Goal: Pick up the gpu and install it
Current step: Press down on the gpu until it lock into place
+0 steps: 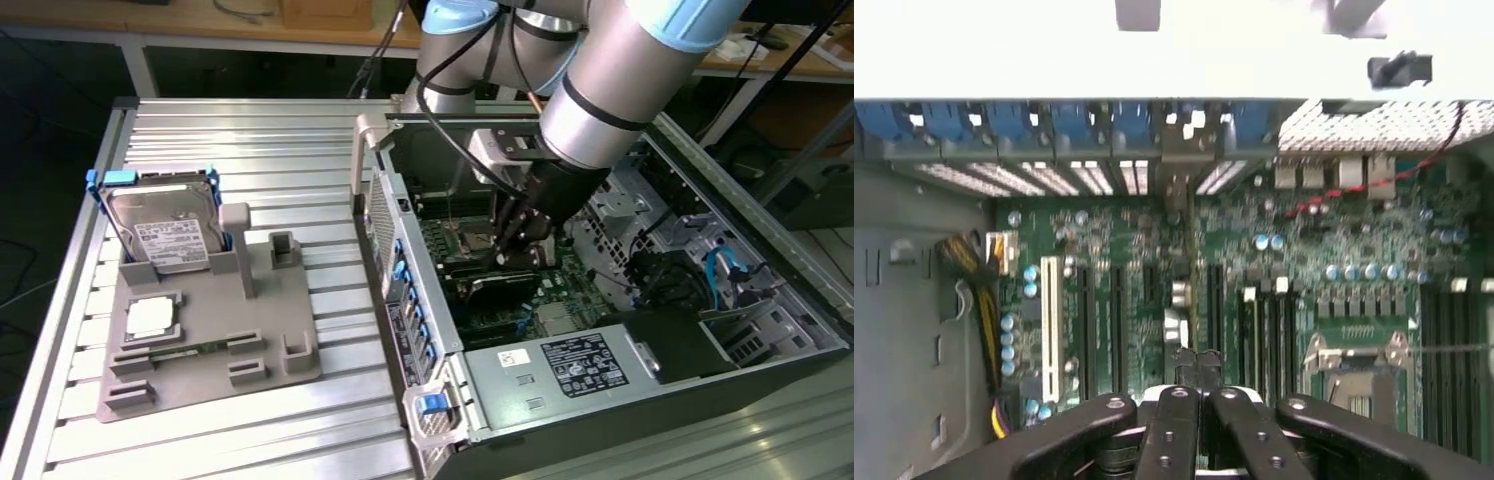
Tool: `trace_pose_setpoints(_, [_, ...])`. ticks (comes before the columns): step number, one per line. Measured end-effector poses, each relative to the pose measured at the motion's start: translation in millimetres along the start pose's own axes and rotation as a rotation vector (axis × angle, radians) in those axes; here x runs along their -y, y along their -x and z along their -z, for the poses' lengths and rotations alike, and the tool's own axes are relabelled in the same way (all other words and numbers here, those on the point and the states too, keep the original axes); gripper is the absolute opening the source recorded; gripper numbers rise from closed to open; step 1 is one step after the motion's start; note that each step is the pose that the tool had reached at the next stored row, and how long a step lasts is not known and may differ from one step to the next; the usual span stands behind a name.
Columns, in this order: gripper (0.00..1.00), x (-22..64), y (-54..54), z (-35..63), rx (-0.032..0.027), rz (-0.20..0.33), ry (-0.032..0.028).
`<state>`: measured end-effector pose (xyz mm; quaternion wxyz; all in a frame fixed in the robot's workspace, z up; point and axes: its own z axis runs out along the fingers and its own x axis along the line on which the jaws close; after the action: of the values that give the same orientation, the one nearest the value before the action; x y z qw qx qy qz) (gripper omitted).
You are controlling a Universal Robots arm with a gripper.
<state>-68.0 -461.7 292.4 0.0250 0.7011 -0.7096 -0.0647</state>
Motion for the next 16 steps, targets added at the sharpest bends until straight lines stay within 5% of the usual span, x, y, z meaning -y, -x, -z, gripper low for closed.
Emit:
trace_pose_setpoints(10, [0.11, 5.4, 0.1, 0.7, 0.0204, -0.008, 0.179])
trace_pose_setpoints(12, [0.11, 5.4, 0.0, 0.7, 0.0266, -0.007, 0.1953])
trace_pose_setpoints(16, [0.11, 0.4, 0.0, -0.8, 0.0426, -0.004, 0.2008])
